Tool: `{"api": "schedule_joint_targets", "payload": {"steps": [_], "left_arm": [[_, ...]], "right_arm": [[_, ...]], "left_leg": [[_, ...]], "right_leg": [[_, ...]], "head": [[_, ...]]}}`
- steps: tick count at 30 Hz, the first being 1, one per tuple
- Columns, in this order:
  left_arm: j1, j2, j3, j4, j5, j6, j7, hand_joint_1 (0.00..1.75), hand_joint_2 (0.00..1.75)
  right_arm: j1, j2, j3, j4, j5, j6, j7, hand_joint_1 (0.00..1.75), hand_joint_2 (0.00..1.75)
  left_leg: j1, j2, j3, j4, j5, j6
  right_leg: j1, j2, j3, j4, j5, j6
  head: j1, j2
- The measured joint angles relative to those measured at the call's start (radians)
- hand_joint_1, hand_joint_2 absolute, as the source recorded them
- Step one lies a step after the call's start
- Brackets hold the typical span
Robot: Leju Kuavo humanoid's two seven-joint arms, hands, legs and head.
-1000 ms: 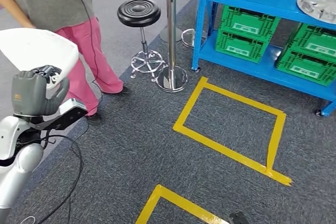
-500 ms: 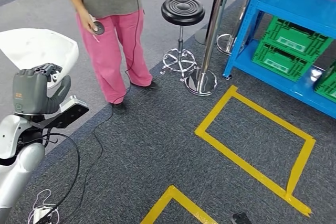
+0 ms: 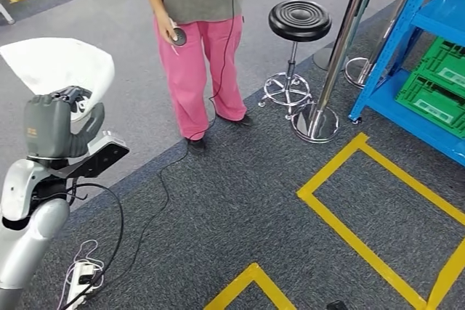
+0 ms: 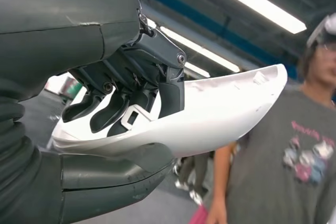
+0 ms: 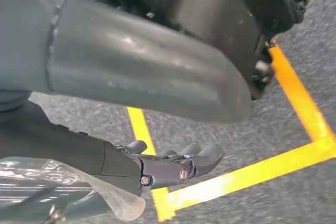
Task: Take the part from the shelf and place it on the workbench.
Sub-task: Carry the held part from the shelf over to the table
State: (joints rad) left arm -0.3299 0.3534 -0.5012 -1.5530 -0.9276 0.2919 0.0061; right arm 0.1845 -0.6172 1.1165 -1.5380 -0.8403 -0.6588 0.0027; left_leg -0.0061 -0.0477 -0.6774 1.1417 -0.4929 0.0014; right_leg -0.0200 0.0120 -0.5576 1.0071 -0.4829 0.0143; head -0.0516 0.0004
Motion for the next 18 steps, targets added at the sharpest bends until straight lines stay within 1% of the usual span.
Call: {"api": "schedule_joint_targets", "payload": {"steps": [1, 2, 3, 4, 5, 6, 7, 8, 9, 10, 11, 12, 13, 14, 15, 16, 17, 18], "left_arm": [[-0.001, 0.0, 0.0, 0.0, 0.0, 0.002, 0.0, 1.73, 1.75], [-0.001, 0.0, -0.001, 0.0, 0.001, 0.002, -0.001, 1.73, 1.75], [0.0, 0.0, -0.001, 0.0, 0.002, 0.002, -0.001, 1.73, 1.75], [0.001, 0.0, -0.001, 0.001, 0.003, 0.002, -0.001, 1.73, 1.75], [0.0, 0.0, -0.001, 0.001, 0.004, 0.001, -0.002, 1.73, 1.75], [-0.001, 0.0, -0.001, 0.001, 0.004, 0.001, -0.002, 1.73, 1.75], [-0.002, 0.0, -0.001, 0.001, 0.004, 0.001, -0.002, 1.73, 1.75], [-0.005, 0.0, -0.001, 0.001, 0.004, 0.0, -0.002, 1.73, 1.75], [-0.007, -0.001, -0.001, 0.001, 0.004, -0.002, -0.002, 1.73, 1.75], [-0.008, -0.001, -0.001, 0.001, 0.004, -0.004, -0.002, 1.73, 1.75], [-0.008, -0.001, -0.001, 0.001, 0.004, -0.005, -0.002, 1.73, 1.75], [-0.007, -0.001, -0.001, 0.001, 0.004, -0.006, -0.001, 1.73, 1.75], [-0.008, -0.001, -0.001, 0.0, 0.004, -0.006, -0.001, 1.73, 1.75], [-0.01, -0.001, 0.0, 0.0, 0.004, -0.006, -0.001, 1.73, 1.75], [-0.012, -0.002, 0.0, 0.0, 0.004, -0.006, -0.001, 1.73, 1.75], [-0.014, -0.003, -0.001, 0.0, 0.004, -0.005, -0.001, 1.73, 1.75], [-0.013, -0.006, -0.001, 0.0, 0.004, -0.005, 0.0, 1.73, 1.75], [-0.012, -0.008, -0.001, 0.0, 0.004, -0.005, 0.0, 1.73, 1.75]], "right_arm": [[-0.004, 0.0, 0.007, 0.0, -0.003, 0.0, -0.001, 0.0, 0.0], [-0.008, 0.0, 0.013, 0.001, -0.006, 0.0, -0.001, 0.0, 0.0], [-0.011, 0.0, 0.019, 0.001, -0.009, 0.0, -0.001, 0.0, 0.0], [-0.014, 0.0, 0.025, 0.002, -0.011, 0.0, -0.001, 0.0, 0.0], [-0.018, 0.0, 0.029, 0.002, -0.013, 0.0, -0.001, 0.0, 0.0], [-0.022, 0.0, 0.033, 0.002, -0.013, 0.0, -0.002, 0.0, 0.0], [-0.027, 0.0, 0.036, 0.002, -0.014, 0.0, -0.002, 0.0, 0.0], [-0.031, 0.0, 0.039, 0.002, -0.013, 0.0, -0.002, 0.0, 0.0], [-0.035, 0.0, 0.042, 0.002, -0.014, 0.0, -0.001, 0.0, 0.0], [-0.039, 0.0, 0.044, 0.002, -0.014, 0.0, 0.0, 0.0, 0.0], [-0.041, 0.0, 0.046, 0.002, -0.014, 0.0, 0.001, 0.0, 0.0], [-0.042, 0.0, 0.047, 0.002, -0.014, 0.0, 0.003, 0.0, 0.0], [-0.043, 0.0, 0.049, 0.002, -0.014, 0.0, 0.003, 0.0, 0.0], [-0.043, 0.0, 0.05, 0.002, -0.014, 0.0, 0.003, 0.0, 0.0], [-0.043, 0.0, 0.052, 0.002, -0.014, 0.0, 0.003, 0.0, 0.0], [-0.042, -0.001, 0.053, 0.002, -0.013, 0.0, 0.004, 0.0, 0.0], [-0.04, -0.001, 0.054, 0.002, -0.012, 0.0, 0.004, 0.0, 0.0], [-0.039, -0.001, 0.054, 0.002, -0.009, 0.0, 0.006, 0.0, 0.0]], "left_leg": [[0.003, 0.022, -0.033, 0.069, -0.032, -0.006], [0.007, 0.031, -0.065, 0.134, -0.057, -0.01], [0.01, 0.034, -0.084, 0.174, -0.065, -0.013], [0.013, 0.037, -0.087, 0.178, -0.056, -0.016], [0.015, 0.042, -0.067, 0.14, -0.028, -0.016], [0.015, 0.057, -0.03, 0.071, 0.009, -0.015], [0.011, 0.087, 0.008, 0.001, 0.035, -0.012], [0.005, 0.115, 0.036, -0.056, 0.051, -0.005], [0.0, 0.136, 0.051, -0.09, 0.056, 0.003], [-0.005, 0.143, 0.051, -0.099, 0.051, 0.011], [-0.007, 0.132, 0.048, -0.104, 0.052, 0.019], [-0.005, 0.117, 0.047, -0.106, 0.054, 0.026], [-0.003, 0.103, 0.048, -0.109, 0.055, 0.033], [0.0, 0.089, 0.049, -0.111, 0.057, 0.039], [0.001, 0.076, 0.051, -0.113, 0.058, 0.045], [0.001, 0.063, 0.051, -0.113, 0.057, 0.049], [-0.001, 0.048, 0.051, -0.113, 0.057, 0.052], [-0.002, 0.032, 0.051, -0.113, 0.056, 0.053]], "right_leg": [[0.001, -0.014, 0.002, 0.0, -0.002, -0.003], [0.001, -0.028, 0.003, 0.0, -0.004, -0.003], [0.001, -0.043, 0.004, 0.0, -0.006, -0.003], [0.001, -0.058, 0.007, 0.0, -0.008, -0.002], [0.001, -0.072, 0.01, 0.0, -0.011, 0.0], [0.001, -0.086, 0.016, 0.0, -0.015, 0.002], [0.003, -0.097, 0.021, 0.0, -0.019, 0.006], [0.006, -0.108, 0.024, 0.001, -0.023, 0.011], [0.011, -0.12, 0.026, 0.001, -0.026, 0.016], [0.015, -0.132, 0.028, 0.0, -0.029, 0.02], [0.017, -0.147, 0.03, -0.001, -0.032, 0.024], [0.016, -0.153, 0.031, -0.002, -0.037, 0.029], [0.013, -0.137, 0.029, 0.006, -0.047, 0.034], [0.011, -0.107, 0.016, 0.034, -0.066, 0.037], [0.008, -0.069, -0.009, 0.086, -0.094, 0.04], [0.008, -0.036, -0.044, 0.156, -0.125, 0.039], [0.009, -0.021, -0.084, 0.229, -0.152, 0.039], [0.01, -0.015, -0.116, 0.282, -0.163, 0.038]], "head": [[-0.003, 0.0], [-0.003, 0.0], [-0.003, 0.0], [-0.003, 0.0], [-0.003, 0.0], [-0.003, 0.0], [-0.003, 0.0], [-0.004, 0.0], [-0.003, 0.0], [-0.002, 0.0], [-0.001, 0.0], [0.0, 0.0], [0.002, 0.0], [0.004, 0.0], [0.007, 0.0], [0.009, 0.0], [0.01, 0.0], [0.009, 0.0]]}}
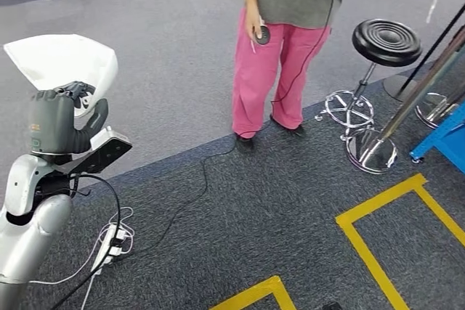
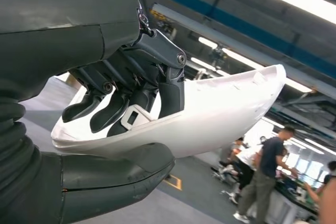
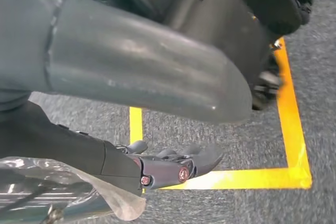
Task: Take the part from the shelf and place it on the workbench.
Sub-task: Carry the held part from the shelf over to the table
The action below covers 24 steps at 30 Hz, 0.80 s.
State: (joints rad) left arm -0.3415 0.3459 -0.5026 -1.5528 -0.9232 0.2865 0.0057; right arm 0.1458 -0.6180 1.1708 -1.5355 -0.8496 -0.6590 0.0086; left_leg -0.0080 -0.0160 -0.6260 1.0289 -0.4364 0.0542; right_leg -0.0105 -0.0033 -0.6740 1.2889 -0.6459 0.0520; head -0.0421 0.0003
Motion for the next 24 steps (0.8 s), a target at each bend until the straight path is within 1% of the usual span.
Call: {"api": "schedule_joint_targets", "payload": {"steps": [1, 2, 3, 4, 5, 6, 7, 8, 9, 10, 11, 12, 13, 14, 15, 16, 17, 18, 19, 20, 21, 22, 23, 24], "left_arm": [[0.001, -0.002, 0.0, 0.0, 0.0, 0.0, 0.0, 1.73, 1.75], [0.002, -0.002, 0.0, 0.0, 0.0, 0.001, -0.001, 1.73, 1.75], [0.003, -0.003, 0.0, 0.0, 0.0, 0.002, -0.002, 1.73, 1.75], [0.003, -0.003, 0.0, 0.0, 0.001, 0.003, -0.003, 1.73, 1.75], [0.003, -0.003, 0.0, 0.0, 0.001, 0.004, -0.005, 1.73, 1.75], [0.004, -0.003, 0.0, 0.0, 0.001, 0.004, -0.006, 1.73, 1.75], [0.007, -0.003, 0.0, 0.0, 0.0, 0.004, -0.006, 1.73, 1.75], [0.012, -0.003, 0.0, 0.0, -0.001, 0.003, -0.004, 1.73, 1.75], [0.019, -0.003, 0.0, -0.001, -0.003, 0.002, -0.001, 1.73, 1.75], [0.025, -0.002, 0.001, -0.002, -0.005, 0.002, 0.002, 1.73, 1.75], [0.03, -0.001, 0.001, -0.003, -0.007, 0.002, 0.004, 1.73, 1.75], [0.033, 0.0, 0.001, -0.004, -0.008, 0.003, 0.004, 1.73, 1.75], [0.035, 0.001, 0.002, -0.004, -0.008, 0.004, 0.003, 1.73, 1.75], [0.038, 0.002, 0.002, -0.004, -0.008, 0.005, 0.002, 1.73, 1.75], [0.042, 0.002, 0.002, -0.004, -0.008, 0.005, 0.002, 1.73, 1.75], [0.046, 0.004, 0.002, -0.004, -0.008, 0.005, 0.001, 1.73, 1.75], [0.049, 0.005, 0.002, -0.004, -0.008, 0.005, 0.001, 1.73, 1.75], [0.05, 0.006, 0.002, -0.004, -0.008, 0.005, 0.001, 1.73, 1.75], [0.051, 0.008, 0.003, -0.004, -0.008, 0.006, 0.001, 1.73, 1.75], [0.05, 0.009, 0.003, -0.004, -0.008, 0.006, 0.001, 1.73, 1.75], [0.05, 0.009, 0.004, -0.004, -0.008, 0.006, 0.001, 1.73, 1.75], [0.05, 0.01, 0.005, -0.004, -0.008, 0.006, 0.001, 1.73, 1.75], [0.05, 0.011, 0.005, -0.004, -0.008, 0.006, 0.001, 1.73, 1.75], [0.051, 0.012, 0.006, -0.004, -0.008, 0.006, 0.001, 1.73, 1.75]], "right_arm": [[0.002, 0.0, 0.001, 0.0, 0.003, 0.0, 0.001, 0.0, 0.0], [0.004, 0.0, 0.001, 0.001, 0.007, 0.0, 0.002, 0.0, 0.0], [0.005, 0.0, 0.002, 0.001, 0.01, 0.0, 0.002, 0.0, 0.0], [0.005, 0.0, 0.002, 0.002, 0.012, 0.0, 0.001, 0.0, 0.0], [0.006, 0.0, 0.002, 0.003, 0.014, 0.0, 0.0, 0.0, 0.0], [0.007, 0.0, 0.002, 0.004, 0.018, 0.0, 0.0, 0.0, 0.0], [0.01, 0.0, 0.0, 0.004, 0.025, 0.0, 0.001, 0.0, 0.0], [0.015, -0.001, -0.003, 0.004, 0.035, 0.0, 0.003, 0.0, 0.0], [0.02, -0.001, -0.007, 0.004, 0.046, 0.0, 0.007, 0.0, 0.0], [0.027, -0.002, -0.012, 0.004, 0.056, 0.0, 0.011, 0.0, 0.0], [0.033, -0.002, -0.015, 0.004, 0.063, 0.0, 0.015, 0.0, 0.0], [0.039, -0.002, -0.017, 0.004, 0.067, 0.0, 0.018, 0.0, 0.0], [0.043, -0.002, -0.018, 0.004, 0.068, 0.0, 0.019, 0.0, 0.0], [0.047, -0.002, -0.018, 0.004, 0.068, 0.0, 0.019, 0.0, 0.0], [0.05, -0.002, -0.018, 0.004, 0.068, 0.0, 0.02, 0.0, 0.0], [0.051, -0.002, -0.018, 0.004, 0.068, 0.0, 0.02, 0.0, 0.0], [0.052, -0.002, -0.018, 0.005, 0.068, 0.0, 0.02, 0.0, 0.0], [0.051, -0.002, -0.018, 0.005, 0.068, 0.0, 0.02, 0.0, 0.0], [0.051, -0.002, -0.018, 0.005, 0.068, 0.0, 0.02, 0.0, 0.0], [0.052, -0.002, -0.018, 0.005, 0.068, 0.0, 0.02, 0.0, 0.0], [0.052, -0.002, -0.018, 0.005, 0.068, 0.0, 0.02, 0.0, 0.0], [0.052, -0.002, -0.019, 0.005, 0.068, 0.0, 0.02, 0.0, 0.0], [0.052, -0.002, -0.019, 0.005, 0.068, 0.0, 0.02, 0.0, 0.0], [0.051, -0.002, -0.019, 0.005, 0.068, 0.0, 0.02, 0.0, 0.0]], "left_leg": [[-0.001, -0.016, 0.001, 0.0, 0.0, 0.001], [-0.002, -0.033, 0.003, 0.001, -0.001, 0.001], [-0.002, -0.048, 0.006, 0.001, -0.001, 0.0], [-0.002, -0.062, 0.007, 0.002, -0.002, -0.001], [-0.002, -0.075, 0.007, 0.004, -0.003, -0.004], [-0.001, -0.087, 0.004, 0.005, -0.002, -0.008], [0.0, -0.099, 0.0, 0.006, -0.001, -0.013], [0.002, -0.112, -0.004, 0.006, 0.002, -0.02], [0.005, -0.122, -0.006, 0.006, 0.002, -0.026], [0.004, -0.114, -0.009, 0.012, -0.003, -0.031], [0.003, -0.093, -0.018, 0.034, -0.018, -0.035], [0.002, -0.062, -0.036, 0.075, -0.042, -0.04], [0.001, -0.029, -0.063, 0.136, -0.072, -0.044], [0.004, -0.01, -0.094, 0.204, -0.101, -0.048], [0.008, -0.001, -0.121, 0.258, -0.119, -0.051], [0.011, 0.002, -0.133, 0.283, -0.12, -0.054], [0.013, 0.005, -0.126, 0.268, -0.103, -0.055], [0.014, 0.012, -0.098, 0.215, -0.071, -0.054], [0.012, 0.035, -0.061, 0.143, -0.04, -0.052], [0.006, 0.063, -0.027, 0.077, -0.02, -0.048], [0.0, 0.085, -0.004, 0.031, -0.01, -0.042], [-0.005, 0.098, 0.006, 0.01, -0.011, -0.036], [-0.009, 0.093, 0.005, 0.007, -0.014, -0.03], [-0.008, 0.078, 0.004, 0.006, -0.014, -0.024]], "right_leg": [[0.0, 0.002, -0.016, 0.015, 0.01, -0.002], [0.0, 0.005, -0.013, -0.011, 0.041, -0.004], [0.0, 0.013, 0.008, -0.073, 0.085, -0.007], [-0.002, 0.035, 0.037, -0.143, 0.124, -0.01], [-0.005, 0.06, 0.066, -0.207, 0.15, -0.012], [-0.007, 0.08, 0.085, -0.247, 0.161, -0.013], [-0.007, 0.091, 0.096, -0.264, 0.16, -0.014], [-0.007, 0.085, 0.102, -0.271, 0.158, -0.015], [-0.007, 0.073, 0.105, -0.274, 0.158, -0.018], [-0.007, 0.06, 0.11, -0.278, 0.159, -0.023], [-0.008, 0.046, 0.115, -0.283, 0.16, -0.028], [-0.009, 0.032, 0.12, -0.286, 0.16, -0.033], [-0.006, 0.017, 0.124, -0.287, 0.157, -0.037], [-0.004, 0.003, 0.126, -0.287, 0.155, -0.04], [-0.003, -0.012, 0.129, -0.287, 0.152, -0.041], [-0.003, -0.026, 0.131, -0.287, 0.149, -0.042], [-0.002, -0.04, 0.134, -0.287, 0.146, -0.041], [-0.002, -0.053, 0.138, -0.287, 0.143, -0.039], [-0.002, -0.066, 0.143, -0.287, 0.139, -0.036], [0.001, -0.077, 0.147, -0.286, 0.135, -0.032], [0.004, -0.088, 0.15, -0.286, 0.131, -0.028], [0.007, -0.098, 0.153, -0.286, 0.127, -0.023], [0.009, -0.11, 0.156, -0.288, 0.124, -0.019], [0.009, -0.122, 0.16, -0.29, 0.121, -0.014]], "head": [[0.0, 0.0], [0.0, 0.0], [0.0, 0.0], [0.0, 0.0], [-0.001, 0.0], [-0.001, 0.0], [-0.001, 0.0], [-0.001, 0.0], [-0.001, 0.0], [-0.001, 0.0], [-0.004, 0.0], [-0.006, 0.0], [-0.008, 0.0], [-0.009, 0.0], [-0.009, 0.0], [-0.009, 0.0], [-0.009, 0.0], [-0.009, 0.0], [-0.009, 0.0], [-0.009, 0.0], [-0.009, 0.0], [-0.008, 0.0], [-0.008, 0.0], [-0.007, 0.0]]}}
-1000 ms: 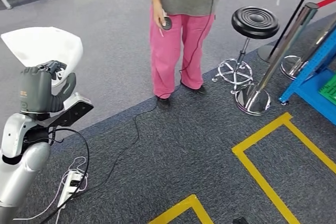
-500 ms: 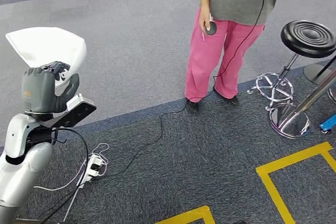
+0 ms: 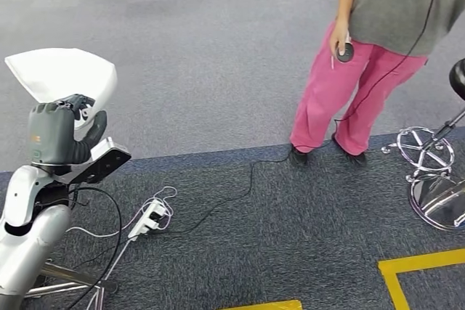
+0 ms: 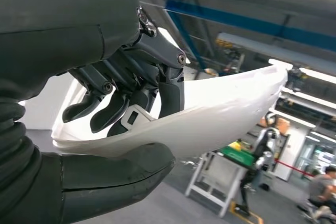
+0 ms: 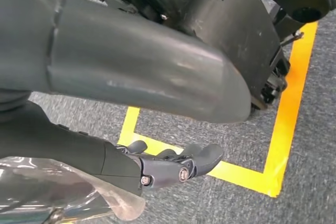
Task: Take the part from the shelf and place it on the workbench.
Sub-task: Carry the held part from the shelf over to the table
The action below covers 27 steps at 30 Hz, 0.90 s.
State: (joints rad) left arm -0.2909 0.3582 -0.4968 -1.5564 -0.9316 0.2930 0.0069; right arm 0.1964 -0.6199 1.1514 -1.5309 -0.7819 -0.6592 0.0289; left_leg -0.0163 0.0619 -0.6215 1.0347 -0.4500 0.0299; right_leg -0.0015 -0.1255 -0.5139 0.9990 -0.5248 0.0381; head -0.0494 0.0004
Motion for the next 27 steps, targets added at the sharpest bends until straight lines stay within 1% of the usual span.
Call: {"api": "schedule_joint_targets", "payload": {"steps": [1, 2, 3, 4, 5, 6, 7, 8, 9, 10, 11, 12, 13, 14, 15, 16, 17, 18, 19, 20, 21, 22, 23, 24, 25, 26, 27], "left_arm": [[0.001, 0.002, 0.001, 0.0, 0.0, 0.0, 0.0, 1.73, 1.75], [-0.001, 0.003, 0.002, 0.0, 0.0, 0.001, 0.0, 1.73, 1.75], [-0.002, 0.003, 0.002, 0.0, 0.0, 0.001, 0.0, 1.73, 1.75], [-0.003, 0.003, 0.002, 0.0, -0.001, 0.002, 0.0, 1.73, 1.75], [-0.004, 0.003, 0.002, 0.0, -0.001, 0.003, 0.0, 1.73, 1.75], [-0.003, 0.002, 0.002, 0.0, -0.001, 0.003, 0.0, 1.73, 1.75], [-0.001, 0.002, 0.002, 0.0, -0.001, 0.003, 0.0, 1.73, 1.75], [0.0, 0.002, 0.002, 0.0, 0.0, 0.003, -0.001, 1.73, 1.75], [0.0, 0.002, 0.002, 0.0, 0.0, 0.003, -0.001, 1.73, 1.75], [0.0, 0.002, 0.003, 0.0, 0.001, 0.003, -0.003, 1.73, 1.75], [0.0, 0.003, 0.005, 0.0, 0.003, 0.003, -0.007, 1.73, 1.75], [-0.001, 0.003, 0.007, 0.001, 0.005, 0.004, -0.012, 1.73, 1.75], [-0.003, 0.004, 0.009, 0.001, 0.007, 0.004, -0.019, 1.73, 1.75], [-0.003, 0.004, 0.012, 0.002, 0.008, 0.004, -0.025, 1.73, 1.75], [-0.002, 0.005, 0.016, 0.004, 0.008, 0.004, -0.03, 1.73, 1.75], [-0.001, 0.006, 0.019, 0.006, 0.009, 0.004, -0.034, 1.73, 1.75], [-0.001, 0.008, 0.023, 0.008, 0.009, 0.003, -0.036, 1.73, 1.75], [-0.002, 0.01, 0.026, 0.009, 0.009, 0.003, -0.038, 1.73, 1.75], [-0.004, 0.012, 0.028, 0.011, 0.008, 0.002, -0.039, 1.73, 1.75], [-0.006, 0.012, 0.029, 0.012, 0.008, 0.001, -0.039, 1.73, 1.75], [-0.007, 0.012, 0.029, 0.014, 0.008, 0.0, -0.039, 1.73, 1.75], [-0.006, 0.012, 0.03, 0.016, 0.008, -0.001, -0.039, 1.73, 1.75], [-0.006, 0.012, 0.03, 0.018, 0.008, -0.002, -0.039, 1.73, 1.75], [-0.006, 0.012, 0.031, 0.02, 0.008, -0.003, -0.039, 1.73, 1.75], [-0.006, 0.013, 0.033, 0.022, 0.008, -0.003, -0.039, 1.73, 1.75], [-0.007, 0.013, 0.035, 0.023, 0.007, -0.003, -0.039, 1.73, 1.75], [-0.008, 0.013, 0.037, 0.023, 0.007, -0.004, -0.04, 1.73, 1.75]], "right_arm": [[-0.001, 0.0, -0.001, 0.0, 0.0, 0.0, 0.0, 0.0, 0.0], [-0.001, 0.0, -0.002, 0.0, 0.0, 0.0, 0.0, 0.0, 0.0], [-0.002, 0.0, -0.004, 0.0, 0.0, 0.0, 0.0, 0.0, 0.0], [-0.001, 0.0, -0.005, 0.0, 0.0, 0.0, 0.0, 0.0, 0.0], [-0.001, 0.0, -0.005, 0.001, 0.0, 0.0, 0.0, 0.0, 0.0], [-0.001, 0.0, -0.005, 0.001, 0.0, 0.0, 0.0, 0.0, 0.0], [-0.001, 0.001, -0.005, 0.002, -0.002, 0.0, 0.002, 0.0, 0.0], [-0.002, 0.002, -0.004, 0.003, -0.005, 0.0, 0.004, 0.0, 0.0], [-0.006, 0.002, -0.003, 0.004, -0.01, 0.0, 0.006, 0.0, 0.0], [-0.011, 0.003, 0.0, 0.005, -0.016, 0.0, 0.009, 0.0, 0.0], [-0.018, 0.005, 0.003, 0.008, -0.021, 0.0, 0.01, 0.0, 0.0], [-0.026, 0.007, 0.006, 0.013, -0.027, 0.001, 0.009, 0.0, 0.0], [-0.033, 0.01, 0.01, 0.019, -0.033, 0.002, 0.008, 0.0, 0.0], [-0.04, 0.013, 0.013, 0.024, -0.038, 0.002, 0.007, 0.0, 0.0], [-0.047, 0.015, 0.016, 0.029, -0.041, 0.003, 0.006, 0.0, 0.0], [-0.053, 0.018, 0.019, 0.032, -0.043, 0.003, 0.006, 0.0, 0.0], [-0.058, 0.02, 0.02, 0.035, -0.044, 0.003, 0.006, 0.0, 0.0], [-0.063, 0.023, 0.022, 0.038, -0.045, 0.003, 0.006, 0.0, 0.0], [-0.067, 0.025, 0.023, 0.04, -0.045, 0.003, 0.006, 0.0, 0.0], [-0.069, 0.027, 0.024, 0.043, -0.046, 0.003, 0.007, 0.0, 0.0], [-0.071, 0.029, 0.026, 0.046, -0.046, 0.003, 0.008, 0.0, 0.0], [-0.072, 0.031, 0.028, 0.049, -0.047, 0.003, 0.009, 0.0, 0.0], [-0.073, 0.032, 0.029, 0.051, -0.047, 0.003, 0.01, 0.0, 0.0], [-0.075, 0.034, 0.031, 0.053, -0.047, 0.003, 0.011, 0.0, 0.0], [-0.076, 0.036, 0.031, 0.055, -0.046, 0.003, 0.011, 0.0, 0.0], [-0.077, 0.037, 0.032, 0.056, -0.045, 0.003, 0.012, 0.0, 0.0], [-0.078, 0.038, 0.033, 0.058, -0.045, 0.003, 0.012, 0.0, 0.0]], "left_leg": [[0.002, -0.012, 0.002, -0.004, 0.001, 0.005], [0.004, -0.025, 0.006, -0.008, 0.003, 0.011], [0.007, -0.036, 0.009, -0.011, 0.004, 0.016], [0.009, -0.048, 0.011, -0.013, 0.005, 0.02], [0.009, -0.061, 0.012, -0.014, 0.005, 0.023], [0.009, -0.074, 0.012, -0.013, 0.005, 0.025], [0.008, -0.089, 0.012, -0.013, 0.004, 0.026], [0.008, -0.103, 0.013, -0.013, 0.004, 0.026], [0.008, -0.118, 0.015, -0.012, 0.003, 0.026], [0.008, -0.132, 0.017, -0.012, 0.002, 0.024], [0.008, -0.144, 0.018, -0.01, 0.001, 0.021], [0.008, -0.155, 0.015, -0.008, 0.0, 0.017], [0.009, -0.167, 0.011, -0.006, 0.001, 0.011], [0.011, -0.178, 0.006, -0.005, 0.004, 0.005], [0.014, -0.19, 0.002, -0.005, 0.007, -0.001], [0.017, -0.195, 0.0, -0.004, 0.006, -0.006], [0.016, -0.183, -0.005, 0.006, -0.002, -0.011], [0.015, -0.16, -0.017, 0.033, -0.019, -0.015], [0.015, -0.13, -0.039, 0.08, -0.045, -0.019], [0.014, -0.101, -0.069, 0.144, -0.075, -0.023], [0.016, -0.087, -0.1, 0.209, -0.101, -0.026], [0.018, -0.08, -0.123, 0.256, -0.114, -0.029], [0.02, -0.077, -0.13, 0.269, -0.11, -0.03], [0.021, -0.073, -0.116, 0.243, -0.087, -0.03], [0.021, -0.064, -0.084, 0.183, -0.052, -0.029], [0.017, -0.04, -0.046, 0.111, -0.025, -0.026], [0.011, -0.014, -0.014, 0.05, -0.007, -0.021]], "right_leg": [[-0.002, -0.001, 0.003, 0.0, -0.006, 0.006], [-0.004, 0.015, 0.0, 0.012, -0.018, 0.01], [-0.006, 0.043, -0.015, 0.045, -0.039, 0.014], [-0.009, 0.076, -0.044, 0.101, -0.067, 0.016], [-0.009, 0.103, -0.082, 0.173, -0.096, 0.017], [-0.009, 0.115, -0.122, 0.241, -0.117, 0.017], [-0.009, 0.121, -0.152, 0.283, -0.12, 0.017], [-0.009, 0.124, -0.164, 0.287, -0.102, 0.017], [-0.01, 0.128, -0.158, 0.25, -0.066, 0.016], [-0.011, 0.14, -0.135, 0.183, -0.019, 0.014], [-0.014, 0.164, -0.109, 0.116, 0.015, 0.013], [-0.017, 0.187, -0.085, 0.06, 0.036, 0.011], [-0.019, 0.204, -0.07, 0.028, 0.042, 0.009], [-0.018, 0.21, -0.063, 0.019, 0.038, 0.007], [-0.017, 0.201, -0.059, 0.014, 0.037, 0.003], [-0.016, 0.189, -0.057, 0.012, 0.04, -0.002], [-0.016, 0.177, -0.053, 0.008, 0.041, -0.009], [-0.016, 0.163, -0.049, 0.004, 0.042, -0.015], [-0.016, 0.149, -0.046, 0.001, 0.042, -0.021], [-0.014, 0.136, -0.044, 0.0, 0.041, -0.025], [-0.012, 0.121, -0.043, 0.0, 0.04, -0.027], [-0.011, 0.106, -0.043, 0.001, 0.038, -0.029], [-0.01, 0.091, -0.042, 0.001, 0.036, -0.029], [-0.01, 0.077, -0.04, 0.001, 0.034, -0.028], [-0.01, 0.063, -0.036, 0.001, 0.032, -0.027], [-0.009, 0.051, -0.032, 0.001, 0.028, -0.024], [-0.006, 0.04, -0.029, 0.002, 0.025, -0.02]], "head": [[0.0, 0.0], [0.002, 0.0], [0.004, 0.0], [0.007, 0.0], [0.009, 0.0], [0.01, 0.0], [0.01, 0.0], [0.01, 0.0], [0.01, 0.0], [0.01, 0.0], [0.01, 0.0], [0.01, 0.0], [0.009, 0.0], [0.01, 0.0], [0.009, 0.0], [0.01, 0.0], [0.008, 0.0], [0.006, 0.0], [0.004, 0.0], [0.002, 0.0], [0.002, 0.0], [0.002, 0.0], [0.002, 0.0], [0.002, 0.0], [0.002, 0.0], [0.002, 0.0], [0.001, 0.0]]}}
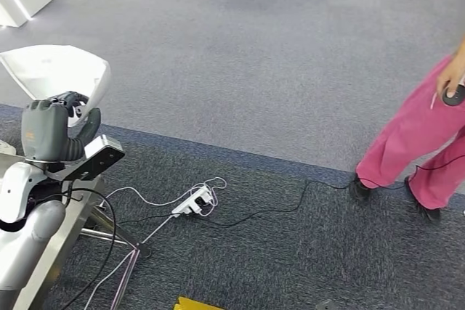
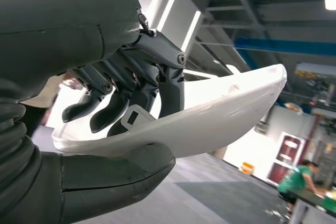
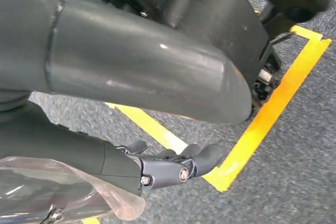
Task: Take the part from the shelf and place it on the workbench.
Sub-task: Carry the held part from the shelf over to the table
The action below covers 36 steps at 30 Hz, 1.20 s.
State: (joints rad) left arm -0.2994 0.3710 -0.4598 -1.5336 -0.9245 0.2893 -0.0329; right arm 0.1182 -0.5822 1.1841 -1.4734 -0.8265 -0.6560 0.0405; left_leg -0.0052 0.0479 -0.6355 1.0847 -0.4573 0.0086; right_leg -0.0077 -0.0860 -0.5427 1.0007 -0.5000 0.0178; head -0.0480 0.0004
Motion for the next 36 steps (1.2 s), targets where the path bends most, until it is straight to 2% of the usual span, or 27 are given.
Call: {"api": "schedule_joint_targets", "payload": {"steps": [2, 4, 5, 6, 8, 10, 11, 12, 13, 15, 16, 17, 18, 19, 20, 22, 23, 24, 25, 26, 27, 28, 30, 32, 34, 35, 36], "left_arm": [[-0.003, 0.0, 0.003, 0.0, -0.001, -0.002, 0.0, 1.73, 1.75], [-0.003, 0.002, 0.008, 0.0, -0.001, -0.003, 0.0, 1.73, 1.75], [-0.003, 0.003, 0.011, 0.0, -0.001, -0.003, 0.001, 1.73, 1.75], [-0.004, 0.004, 0.013, 0.001, -0.001, -0.003, 0.001, 1.73, 1.75], [-0.006, 0.004, 0.014, 0.001, -0.001, -0.003, 0.001, 1.73, 1.75], [-0.004, 0.003, 0.013, 0.003, -0.001, -0.003, 0.001, 1.73, 1.75], [-0.003, 0.002, 0.013, 0.004, -0.001, -0.004, 0.001, 1.73, 1.75], [-0.003, 0.002, 0.013, 0.005, -0.002, -0.005, 0.002, 1.73, 1.75], [-0.003, 0.001, 0.013, 0.006, -0.002, -0.006, 0.002, 1.73, 1.75], [-0.005, 0.0, 0.013, 0.006, -0.002, -0.01, 0.004, 1.73, 1.75], [-0.006, 0.0, 0.013, 0.006, -0.002, -0.011, 0.004, 1.73, 1.75], [-0.008, 0.0, 0.013, 0.006, -0.002, -0.013, 0.005, 1.73, 1.75], [-0.009, 0.0, 0.014, 0.006, -0.001, -0.014, 0.006, 1.73, 1.75], [-0.01, 0.001, 0.014, 0.006, 0.0, -0.016, 0.007, 1.73, 1.75], [-0.01, 0.003, 0.014, 0.006, 0.001, -0.016, 0.009, 1.73, 1.75], [-0.016, 0.006, 0.015, 0.005, 0.001, -0.017, 0.013, 1.73, 1.75], [-0.019, 0.008, 0.015, 0.005, 0.001, -0.019, 0.016, 1.73, 1.75], [-0.021, 0.008, 0.015, 0.005, 0.001, -0.021, 0.02, 1.73, 1.75], [-0.022, 0.008, 0.014, 0.005, 0.001, -0.025, 0.023, 1.73, 1.75], [-0.021, 0.007, 0.014, 0.005, 0.0, -0.029, 0.027, 1.73, 1.75], [-0.021, 0.008, 0.014, 0.005, 0.0, -0.032, 0.029, 1.73, 1.75], [-0.021, 0.008, 0.014, 0.005, -0.001, -0.034, 0.031, 1.73, 1.75], [-0.022, 0.009, 0.014, 0.005, -0.003, -0.035, 0.034, 1.73, 1.75], [-0.023, 0.009, 0.014, 0.005, -0.004, -0.035, 0.035, 1.73, 1.75], [-0.021, 0.012, 0.015, 0.005, -0.004, -0.035, 0.037, 1.73, 1.75], [-0.02, 0.013, 0.015, 0.004, -0.004, -0.035, 0.037, 1.73, 1.75], [-0.021, 0.014, 0.015, 0.003, -0.004, -0.035, 0.037, 1.73, 1.75]], "right_arm": [[-0.002, 0.001, 0.001, 0.002, 0.002, -0.001, 0.002, 0.0, 0.0], [-0.005, 0.001, 0.002, 0.003, 0.002, -0.002, 0.004, 0.0, 0.0], [-0.006, 0.001, 0.003, 0.004, 0.003, -0.002, 0.004, 0.0, 0.0], [-0.007, 0.001, 0.003, 0.004, 0.004, -0.002, 0.004, 0.0, 0.0], [-0.006, 0.001, 0.004, 0.006, 0.004, -0.003, 0.004, 0.0, 0.0], [-0.003, 0.002, 0.006, 0.009, 0.004, -0.002, 0.005, 0.0, 0.0], [-0.003, 0.002, 0.007, 0.01, 0.004, -0.003, 0.004, 0.0, 0.0], [-0.002, 0.002, 0.008, 0.01, 0.005, -0.003, 0.004, 0.0, 0.0], [-0.003, 0.002, 0.008, 0.011, 0.005, -0.003, 0.004, 0.0, 0.0], [-0.002, 0.002, 0.008, 0.011, 0.006, -0.003, 0.004, 0.0, 0.0], [-0.002, 0.002, 0.008, 0.011, 0.008, -0.003, 0.004, 0.0, 0.0], [-0.003, 0.002, 0.008, 0.011, 0.009, -0.003, 0.006, 0.0, 0.0], [-0.003, 0.002, 0.008, 0.011, 0.012, -0.003, 0.009, 0.0, 0.0], [-0.004, 0.002, 0.008, 0.01, 0.016, -0.003, 0.013, 0.0, 0.0], [-0.004, 0.002, 0.008, 0.009, 0.021, -0.003, 0.018, 0.0, 0.0], [-0.002, 0.002, 0.006, 0.007, 0.036, -0.003, 0.026, 0.0, 0.0], [0.0, 0.002, 0.004, 0.005, 0.044, -0.003, 0.031, 0.0, 0.0], [0.003, 0.002, 0.003, 0.004, 0.052, -0.003, 0.037, 0.0, 0.0], [0.006, 0.002, 0.002, 0.002, 0.06, -0.003, 0.045, 0.0, 0.0], [0.009, 0.002, 0.0, -0.001, 0.067, -0.003, 0.051, 0.0, 0.0], [0.012, 0.002, -0.003, -0.003, 0.073, -0.003, 0.056, 0.0, 0.0], [0.016, 0.002, -0.005, -0.006, 0.079, -0.003, 0.059, 0.0, 0.0], [0.023, 0.002, -0.011, -0.01, 0.087, -0.003, 0.06, 0.0, 0.0], [0.029, 0.001, -0.014, -0.012, 0.092, -0.003, 0.06, 0.0, 0.0], [0.03, 0.0, -0.016, -0.015, 0.093, -0.003, 0.06, 0.0, 0.0], [0.03, 0.0, -0.018, -0.016, 0.094, -0.003, 0.06, 0.0, 0.0], [0.03, -0.001, -0.021, -0.018, 0.094, -0.003, 0.06, 0.0, 0.0]], "left_leg": [[-0.012, 0.031, 0.026, -0.056, 0.003, 0.012], [-0.013, 0.01, 0.023, -0.06, 0.005, 0.024], [-0.011, -0.003, 0.024, -0.063, 0.007, 0.029], [-0.008, -0.015, 0.026, -0.067, 0.01, 0.035], [-0.004, -0.038, 0.028, -0.07, 0.012, 0.043], [-0.004, -0.065, 0.028, -0.069, 0.012, 0.045], [-0.005, -0.079, 0.029, -0.069, 0.011, 0.046], [-0.005, -0.094, 0.03, -0.068, 0.011, 0.045], [-0.004, -0.109, 0.031, -0.067, 0.01, 0.044], [-0.003, -0.136, 0.032, -0.063, 0.008, 0.039], [-0.001, -0.149, 0.029, -0.061, 0.007, 0.034], [0.002, -0.161, 0.025, -0.06, 0.009, 0.028], [0.004, -0.174, 0.021, -0.06, 0.011, 0.022], [0.008, -0.187, 0.018, -0.062, 0.014, 0.015], [0.008, -0.183, 0.016, -0.059, 0.011, 0.009], [0.005, -0.134, -0.006, -0.009, -0.023, -0.001], [0.004, -0.098, -0.031, 0.047, -0.053, -0.005], [0.006, -0.076, -0.063, 0.115, -0.085, -0.009], [0.008, -0.066, -0.092, 0.176, -0.107, -0.013], [0.01, -0.062, -0.109, 0.211, -0.113, -0.015], [0.011, -0.06, -0.107, 0.208, -0.1, -0.016], [0.011, -0.055, -0.085, 0.166, -0.071, -0.016], [0.004, -0.017, -0.01, 0.026, -0.012, -0.01], [-0.006, 0.013, 0.031, -0.056, 0.006, 0.002], [-0.009, 0.0, 0.029, -0.064, 0.004, 0.013], [-0.007, -0.012, 0.03, -0.067, 0.005, 0.019], [-0.005, -0.023, 0.031, -0.071, 0.008, 0.025]], "right_leg": [[0.005, -0.024, 0.005, 0.0, -0.006, 0.008], [0.006, -0.044, 0.008, -0.001, -0.012, 0.018], [0.004, -0.033, 0.006, 0.004, -0.019, 0.023], [0.002, -0.007, -0.004, 0.026, -0.035, 0.027], [-0.002, 0.059, -0.057, 0.133, -0.089, 0.032], [-0.003, 0.081, -0.128, 0.264, -0.132, 0.034], [-0.003, 0.083, -0.149, 0.289, -0.128, 0.034], [-0.003, 0.085, -0.152, 0.276, -0.104, 0.033], [-0.003, 0.091, -0.133, 0.221, -0.063, 0.031], [-0.009, 0.138, -0.074, 0.081, 0.004, 0.027], [-0.011, 0.162, -0.051, 0.035, 0.017, 0.025], [-0.011, 0.178, -0.039, 0.014, 0.017, 0.023], [-0.01, 0.177, -0.033, 0.009, 0.015, 0.021], [-0.008, 0.164, -0.031, 0.007, 0.016, 0.017], [-0.008, 0.151, -0.027, 0.003, 0.018, 0.011], [-0.009, 0.122, -0.019, -0.007, 0.021, 0.0], [-0.008, 0.107, -0.017, -0.008, 0.02, -0.003], [-0.007, 0.092, -0.016, -0.008, 0.019, -0.006], [-0.006, 0.076, -0.015, -0.008, 0.017, -0.007], [-0.005, 0.061, -0.013, -0.008, 0.015, -0.007], [-0.005, 0.047, -0.011, -0.008, 0.012, -0.007], [-0.005, 0.033, -0.007, -0.008, 0.01, -0.006], [-0.002, 0.007, 0.003, -0.007, 0.002, -0.001], [0.003, -0.015, 0.008, -0.006, -0.006, 0.008], [0.005, -0.037, 0.011, -0.007, -0.01, 0.016], [0.004, -0.035, 0.012, -0.006, -0.014, 0.022], [0.002, -0.015, 0.007, 0.007, -0.025, 0.026]], "head": [[0.001, 0.0], [0.002, 0.0], [0.002, 0.0], [0.004, 0.0], [0.007, 0.0], [0.007, 0.0], [0.007, 0.0], [0.007, 0.0], [0.007, 0.0], [0.007, 0.0], [0.007, 0.0], [0.006, 0.0], [0.006, 0.0], [0.006, 0.0], [0.006, 0.0], [0.001, 0.0], [0.0, 0.0], [-0.002, 0.0], [-0.002, 0.0], [-0.002, 0.0], [-0.003, 0.0], [-0.003, 0.0], [-0.003, 0.0], [-0.002, 0.0], [-0.001, 0.0], [0.0, 0.0], [0.001, 0.0]]}}
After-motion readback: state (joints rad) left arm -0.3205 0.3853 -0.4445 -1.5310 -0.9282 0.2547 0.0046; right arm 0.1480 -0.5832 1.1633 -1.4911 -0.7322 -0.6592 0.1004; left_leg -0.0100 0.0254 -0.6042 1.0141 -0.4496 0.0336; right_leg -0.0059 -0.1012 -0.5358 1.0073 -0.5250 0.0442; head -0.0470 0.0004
